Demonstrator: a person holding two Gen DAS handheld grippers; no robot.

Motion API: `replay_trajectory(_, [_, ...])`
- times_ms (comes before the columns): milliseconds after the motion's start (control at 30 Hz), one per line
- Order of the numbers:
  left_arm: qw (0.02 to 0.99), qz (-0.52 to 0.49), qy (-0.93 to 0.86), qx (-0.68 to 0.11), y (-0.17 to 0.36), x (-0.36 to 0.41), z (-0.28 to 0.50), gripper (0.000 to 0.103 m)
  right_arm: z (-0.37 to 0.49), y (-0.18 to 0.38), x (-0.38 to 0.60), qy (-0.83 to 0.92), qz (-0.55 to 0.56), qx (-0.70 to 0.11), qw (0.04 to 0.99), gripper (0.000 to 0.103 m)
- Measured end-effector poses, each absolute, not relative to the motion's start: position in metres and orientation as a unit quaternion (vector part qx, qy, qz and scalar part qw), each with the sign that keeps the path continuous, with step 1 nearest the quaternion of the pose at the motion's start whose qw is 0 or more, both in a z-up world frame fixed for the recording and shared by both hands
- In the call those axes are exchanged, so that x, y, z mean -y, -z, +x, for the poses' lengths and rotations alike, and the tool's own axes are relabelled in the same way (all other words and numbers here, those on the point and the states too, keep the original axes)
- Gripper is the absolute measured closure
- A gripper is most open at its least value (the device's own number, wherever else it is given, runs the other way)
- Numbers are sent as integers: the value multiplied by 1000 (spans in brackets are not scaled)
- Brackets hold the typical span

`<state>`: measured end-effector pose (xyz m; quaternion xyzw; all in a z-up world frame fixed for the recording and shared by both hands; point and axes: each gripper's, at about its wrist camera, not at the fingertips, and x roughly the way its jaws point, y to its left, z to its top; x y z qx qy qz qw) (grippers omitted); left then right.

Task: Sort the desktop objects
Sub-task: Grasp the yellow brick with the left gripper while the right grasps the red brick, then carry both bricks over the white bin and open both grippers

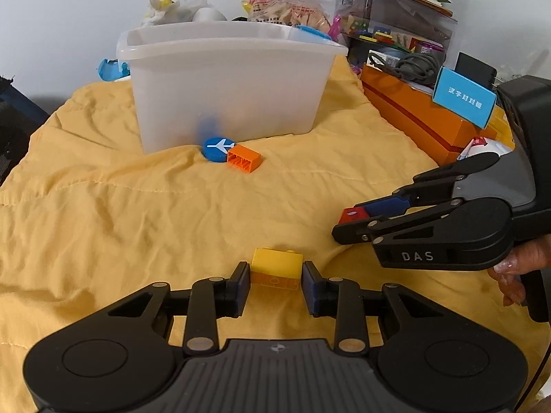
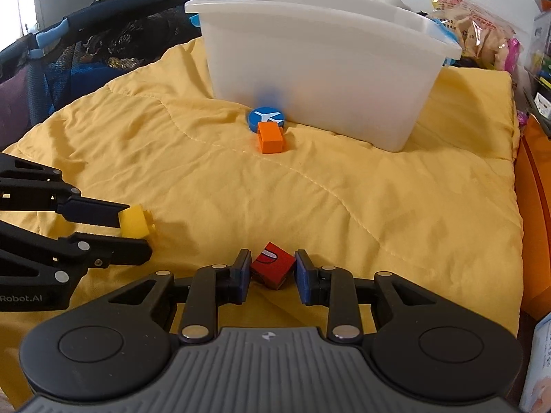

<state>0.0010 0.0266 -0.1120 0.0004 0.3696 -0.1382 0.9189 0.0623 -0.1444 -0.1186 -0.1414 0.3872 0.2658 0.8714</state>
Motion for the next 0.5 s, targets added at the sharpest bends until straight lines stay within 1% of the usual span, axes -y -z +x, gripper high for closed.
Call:
replay_trajectory(67, [918,5,139,-370,112,-25,0,67,62,118,144,-264,-139,-389,872,71])
replay_trajectory(100, [918,7,140,-371,112,-25,0,67,62,119,144,-263,-141,-388,872,68])
replay_trajectory(167, [918,9,141,-369,111,-24,-1,67,61,121,144,-265,-144,-384,873,68])
replay_trajectory(267, [919,13,142,-366,110,-23,-2,67,60,121,145,-265,-141,-382,874,69])
replay_trajectory(300, [920,13,142,-366,109,-23,-2,67,60,121,146,-265,-139,-381,875,73])
replay_trajectory(500, [923,12,139,-359,102,-26,1,67,57,119,145,-261,-141,-377,877,74])
